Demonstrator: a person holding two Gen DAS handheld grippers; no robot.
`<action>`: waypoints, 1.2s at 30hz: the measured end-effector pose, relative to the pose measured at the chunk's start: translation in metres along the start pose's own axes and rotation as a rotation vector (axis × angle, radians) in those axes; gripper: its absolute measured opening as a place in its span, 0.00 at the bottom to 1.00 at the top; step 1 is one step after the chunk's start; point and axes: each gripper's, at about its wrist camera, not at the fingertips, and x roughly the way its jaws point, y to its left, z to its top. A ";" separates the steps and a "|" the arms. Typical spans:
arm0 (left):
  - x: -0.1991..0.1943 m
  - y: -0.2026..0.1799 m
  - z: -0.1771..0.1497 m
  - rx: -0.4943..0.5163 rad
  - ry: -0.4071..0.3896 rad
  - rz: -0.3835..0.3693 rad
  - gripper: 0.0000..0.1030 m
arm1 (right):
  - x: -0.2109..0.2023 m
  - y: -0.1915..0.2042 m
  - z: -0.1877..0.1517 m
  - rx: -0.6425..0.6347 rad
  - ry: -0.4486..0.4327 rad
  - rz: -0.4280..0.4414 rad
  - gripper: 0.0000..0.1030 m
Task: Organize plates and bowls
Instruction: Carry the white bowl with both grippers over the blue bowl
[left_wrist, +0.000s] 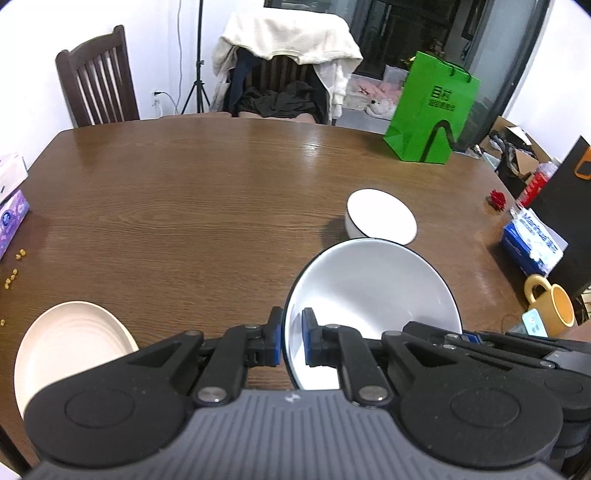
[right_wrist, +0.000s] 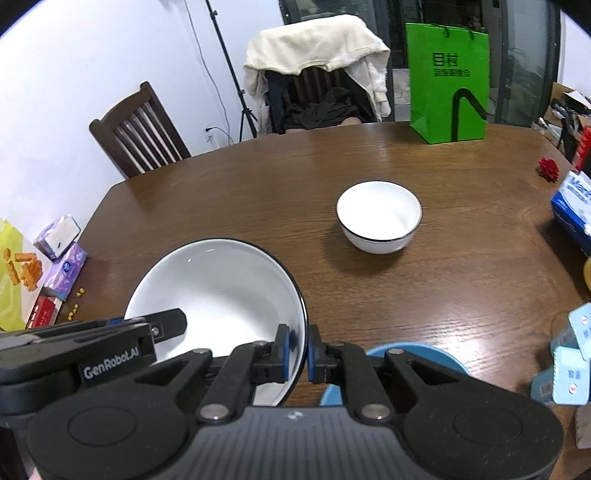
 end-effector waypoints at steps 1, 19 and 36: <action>-0.001 -0.003 -0.001 0.004 0.000 -0.004 0.11 | -0.003 -0.003 -0.002 0.004 -0.002 -0.004 0.09; -0.002 -0.052 -0.017 0.090 0.011 -0.078 0.11 | -0.035 -0.050 -0.026 0.091 -0.034 -0.072 0.09; 0.015 -0.086 -0.031 0.144 0.056 -0.128 0.11 | -0.041 -0.085 -0.044 0.155 -0.027 -0.127 0.09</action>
